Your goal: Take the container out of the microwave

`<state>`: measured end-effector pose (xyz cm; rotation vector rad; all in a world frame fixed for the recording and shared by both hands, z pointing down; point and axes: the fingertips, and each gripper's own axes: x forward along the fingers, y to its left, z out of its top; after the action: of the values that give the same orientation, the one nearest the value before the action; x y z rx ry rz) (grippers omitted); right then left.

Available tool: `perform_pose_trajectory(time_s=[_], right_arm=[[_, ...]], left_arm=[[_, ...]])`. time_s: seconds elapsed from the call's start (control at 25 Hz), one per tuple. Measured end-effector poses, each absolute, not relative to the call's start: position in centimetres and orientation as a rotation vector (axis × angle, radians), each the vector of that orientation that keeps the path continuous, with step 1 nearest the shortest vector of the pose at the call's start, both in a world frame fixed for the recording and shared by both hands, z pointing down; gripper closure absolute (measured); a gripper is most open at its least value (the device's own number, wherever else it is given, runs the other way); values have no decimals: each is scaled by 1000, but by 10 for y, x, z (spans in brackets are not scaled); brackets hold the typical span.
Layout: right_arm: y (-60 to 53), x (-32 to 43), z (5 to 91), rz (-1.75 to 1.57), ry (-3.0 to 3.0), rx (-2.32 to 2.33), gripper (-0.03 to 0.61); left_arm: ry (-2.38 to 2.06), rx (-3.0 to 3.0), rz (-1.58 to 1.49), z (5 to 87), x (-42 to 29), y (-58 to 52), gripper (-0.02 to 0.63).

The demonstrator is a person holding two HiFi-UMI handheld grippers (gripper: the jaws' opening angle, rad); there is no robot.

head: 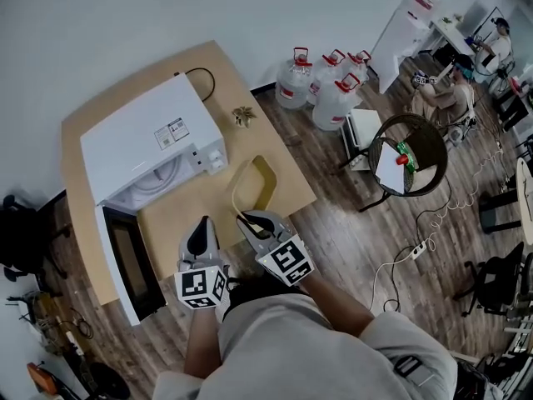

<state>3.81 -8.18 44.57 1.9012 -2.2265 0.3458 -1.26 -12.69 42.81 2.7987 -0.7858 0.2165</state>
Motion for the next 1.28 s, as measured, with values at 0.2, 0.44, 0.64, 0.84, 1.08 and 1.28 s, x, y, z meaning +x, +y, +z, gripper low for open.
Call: perform_pose_trajectory(time_s=[0.2, 0.44, 0.64, 0.84, 1.08, 1.28], right_arm=[[-88, 59, 409, 255, -2221, 1988, 546], [-92, 79, 368, 166, -2210, 2072, 546], [-92, 87, 331, 53, -2192, 2120, 546], [-93, 90, 306, -36, -2183, 2133, 546], [-92, 86, 283, -129, -2199, 2118, 546], [-87, 84, 276, -178, -2184, 2114, 546]], left_arm=[[-802, 2853, 175, 391, -1, -136, 612], [-804, 2916, 78, 351, 8, -141, 612], [-828, 2963, -7, 316, 8, -142, 612], [-847, 3016, -44, 293, 9, -141, 612], [-864, 3035, -95, 280, 7, -137, 612], [-897, 3036, -93, 281, 1, -137, 612]])
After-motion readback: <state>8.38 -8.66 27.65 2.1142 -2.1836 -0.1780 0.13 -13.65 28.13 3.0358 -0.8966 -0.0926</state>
